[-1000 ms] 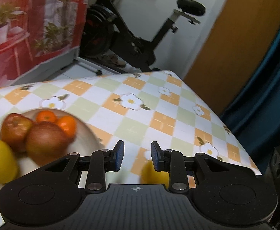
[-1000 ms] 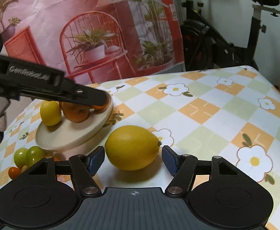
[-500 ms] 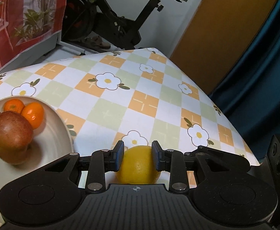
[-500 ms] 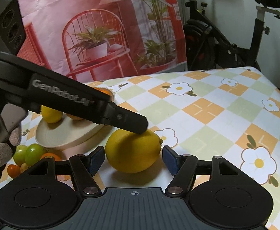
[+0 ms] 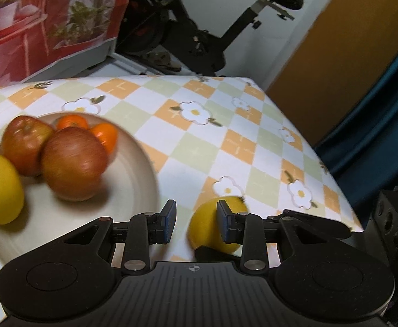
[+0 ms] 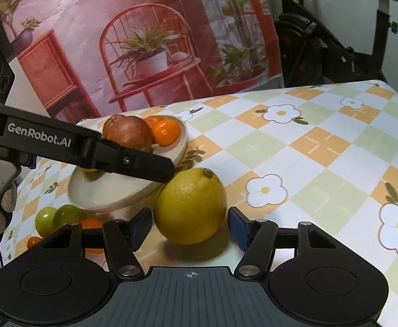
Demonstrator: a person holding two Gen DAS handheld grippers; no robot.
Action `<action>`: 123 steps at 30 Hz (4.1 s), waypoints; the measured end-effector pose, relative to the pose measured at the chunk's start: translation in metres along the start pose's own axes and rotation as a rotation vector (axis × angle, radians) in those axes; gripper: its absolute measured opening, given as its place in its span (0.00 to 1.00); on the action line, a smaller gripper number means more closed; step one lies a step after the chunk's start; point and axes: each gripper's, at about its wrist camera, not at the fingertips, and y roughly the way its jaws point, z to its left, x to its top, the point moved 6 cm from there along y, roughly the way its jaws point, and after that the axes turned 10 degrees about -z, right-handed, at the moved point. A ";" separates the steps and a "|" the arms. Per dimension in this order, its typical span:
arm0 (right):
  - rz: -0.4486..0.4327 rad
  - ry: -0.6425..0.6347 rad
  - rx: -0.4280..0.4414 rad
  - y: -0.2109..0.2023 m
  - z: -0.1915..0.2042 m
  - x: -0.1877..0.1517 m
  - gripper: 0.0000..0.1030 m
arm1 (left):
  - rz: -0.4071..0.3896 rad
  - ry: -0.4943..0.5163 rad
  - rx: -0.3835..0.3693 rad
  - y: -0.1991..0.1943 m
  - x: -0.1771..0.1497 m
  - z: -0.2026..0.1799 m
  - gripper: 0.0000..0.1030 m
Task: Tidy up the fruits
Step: 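Close the left gripper on the yellow lemon, then lift the lemon with the left gripper and lower it onto the plate, then open the left gripper to release the lemon on the plate, then move both tools back toward the loose fruit in front of the plate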
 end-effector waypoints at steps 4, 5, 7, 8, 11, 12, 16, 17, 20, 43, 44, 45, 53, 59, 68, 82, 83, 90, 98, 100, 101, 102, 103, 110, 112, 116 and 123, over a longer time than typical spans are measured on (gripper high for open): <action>-0.002 -0.033 -0.003 0.000 0.003 0.000 0.52 | -0.009 -0.010 0.004 -0.003 0.000 0.003 0.32; -0.001 -0.042 -0.004 0.000 0.005 0.000 0.52 | -0.019 -0.010 0.002 -0.004 0.002 0.003 0.32; 0.003 -0.063 -0.006 0.000 0.007 0.000 0.51 | -0.032 -0.009 -0.009 -0.003 0.005 0.000 0.34; 0.005 -0.076 -0.009 0.000 0.008 0.000 0.51 | -0.034 -0.005 -0.021 -0.002 0.007 -0.003 0.34; 0.011 -0.112 -0.016 0.001 0.013 0.001 0.51 | -0.015 0.020 -0.060 0.004 0.008 -0.014 0.41; 0.012 -0.123 -0.018 0.002 0.014 0.001 0.51 | -0.003 0.029 -0.070 0.008 0.008 -0.017 0.41; 0.011 -0.133 -0.021 0.002 0.016 0.001 0.51 | 0.025 0.060 -0.072 0.016 0.002 -0.023 0.40; 0.010 -0.130 -0.020 0.002 0.015 0.001 0.51 | 0.027 0.065 -0.073 0.016 0.001 -0.023 0.40; -0.001 -0.108 -0.005 0.002 0.013 0.000 0.52 | 0.034 0.042 -0.082 0.016 0.000 -0.018 0.40; -0.035 -0.164 0.066 0.007 0.040 0.029 0.48 | -0.103 -0.052 -0.051 -0.022 0.021 0.007 0.40; -0.036 -0.174 0.070 0.009 0.042 0.032 0.48 | -0.112 -0.055 -0.046 -0.024 0.023 0.008 0.40; -0.038 -0.184 0.075 0.011 0.044 0.035 0.48 | -0.123 -0.060 -0.039 -0.025 0.025 0.010 0.40; -0.032 -0.203 0.102 0.036 0.053 0.050 0.48 | -0.148 -0.065 0.019 -0.024 0.039 0.024 0.40; -0.008 -0.201 0.100 0.054 0.054 0.047 0.48 | -0.132 -0.058 0.056 -0.017 0.041 0.035 0.40; 0.010 -0.229 0.067 0.066 0.050 0.042 0.49 | -0.110 -0.044 0.086 -0.010 0.034 0.043 0.39; -0.046 -0.234 0.010 0.049 0.056 0.049 0.57 | -0.181 -0.094 0.123 -0.037 0.039 0.047 0.38; -0.056 -0.226 0.007 0.045 0.056 0.050 0.57 | -0.190 -0.099 0.130 -0.041 0.039 0.048 0.38; -0.098 -0.208 -0.002 0.020 0.064 0.051 0.57 | -0.253 -0.093 0.212 -0.084 0.033 0.056 0.38; -0.138 -0.198 -0.020 -0.004 0.079 0.028 0.57 | -0.293 -0.063 0.344 -0.140 0.009 0.072 0.39; -0.141 -0.188 -0.010 -0.008 0.083 0.023 0.56 | -0.298 -0.061 0.368 -0.152 0.000 0.075 0.39; -0.142 -0.182 -0.003 -0.011 0.086 0.020 0.56 | -0.299 -0.057 0.379 -0.157 -0.003 0.077 0.39; -0.142 -0.179 0.001 -0.013 0.088 0.018 0.55 | -0.298 -0.050 0.389 -0.161 -0.006 0.078 0.39; -0.141 -0.180 0.005 -0.014 0.091 0.017 0.54 | -0.295 -0.040 0.400 -0.165 -0.009 0.079 0.39; -0.117 -0.241 0.017 -0.017 0.118 0.002 0.53 | -0.276 -0.039 0.407 -0.176 -0.034 0.083 0.39; -0.107 -0.264 0.024 -0.018 0.125 -0.003 0.52 | -0.272 -0.047 0.403 -0.177 -0.039 0.085 0.39; -0.086 -0.290 0.035 -0.021 0.135 -0.013 0.51 | -0.274 -0.053 0.394 -0.180 -0.050 0.084 0.39; -0.052 -0.285 0.015 -0.018 0.135 -0.025 0.47 | -0.263 -0.053 0.374 -0.178 -0.066 0.080 0.39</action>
